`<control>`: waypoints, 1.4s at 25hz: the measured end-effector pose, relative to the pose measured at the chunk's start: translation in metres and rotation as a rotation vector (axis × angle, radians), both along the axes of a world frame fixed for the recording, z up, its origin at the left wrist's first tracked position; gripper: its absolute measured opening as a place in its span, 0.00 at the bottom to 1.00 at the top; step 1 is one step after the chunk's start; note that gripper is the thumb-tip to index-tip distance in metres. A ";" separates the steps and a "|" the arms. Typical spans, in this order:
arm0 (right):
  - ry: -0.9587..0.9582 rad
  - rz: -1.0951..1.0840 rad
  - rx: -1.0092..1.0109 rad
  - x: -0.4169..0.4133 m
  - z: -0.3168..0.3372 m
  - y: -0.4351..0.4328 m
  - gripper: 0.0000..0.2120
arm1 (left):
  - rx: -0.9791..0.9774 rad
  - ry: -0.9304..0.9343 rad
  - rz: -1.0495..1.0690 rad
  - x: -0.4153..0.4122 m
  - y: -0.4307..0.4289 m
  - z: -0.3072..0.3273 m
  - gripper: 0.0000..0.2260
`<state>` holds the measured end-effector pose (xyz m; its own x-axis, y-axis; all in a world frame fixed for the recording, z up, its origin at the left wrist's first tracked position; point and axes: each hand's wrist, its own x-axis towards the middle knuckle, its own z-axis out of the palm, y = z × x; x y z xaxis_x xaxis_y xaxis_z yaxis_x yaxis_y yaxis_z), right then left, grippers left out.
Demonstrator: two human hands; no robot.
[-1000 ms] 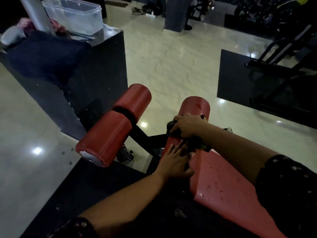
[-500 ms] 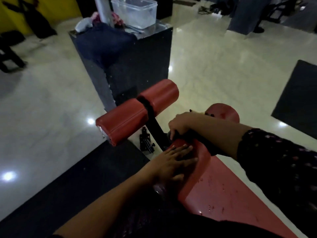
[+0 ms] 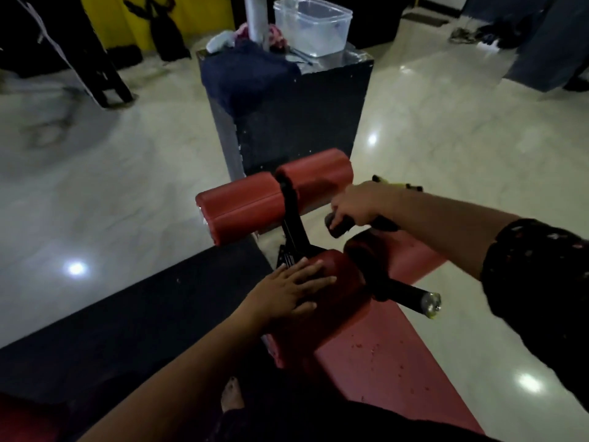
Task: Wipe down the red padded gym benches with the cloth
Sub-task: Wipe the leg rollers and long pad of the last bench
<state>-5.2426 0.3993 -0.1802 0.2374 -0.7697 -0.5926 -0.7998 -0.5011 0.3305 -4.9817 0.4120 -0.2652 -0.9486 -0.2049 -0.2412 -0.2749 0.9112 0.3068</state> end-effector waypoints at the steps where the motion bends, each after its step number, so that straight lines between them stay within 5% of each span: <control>1: -0.010 -0.110 -0.018 -0.012 0.001 0.010 0.27 | -0.037 -0.016 0.064 -0.008 0.004 0.001 0.29; 12: -0.163 -0.119 -0.574 -0.044 -0.066 0.195 0.39 | -0.079 0.040 0.220 -0.072 0.031 -0.009 0.38; 14: -0.156 -0.179 -0.562 -0.039 -0.075 0.206 0.42 | -0.071 0.066 0.220 -0.072 0.030 -0.009 0.38; 24: -0.140 -0.366 -0.323 0.001 -0.027 0.074 0.19 | -0.098 0.094 0.180 -0.069 0.031 -0.004 0.38; 29: -0.156 -0.800 -0.276 0.006 -0.040 0.023 0.23 | -0.137 0.107 0.184 -0.068 0.034 0.000 0.38; 35: -0.155 -0.592 -0.452 -0.029 -0.046 0.106 0.25 | -0.104 0.067 0.187 -0.068 0.032 -0.003 0.38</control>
<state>-5.2713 0.5053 -0.2258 -0.2361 -0.9543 -0.1833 -0.9470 0.1837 0.2635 -5.0497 0.4443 -0.2681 -0.9049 -0.3994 -0.1472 -0.4243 0.8738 0.2374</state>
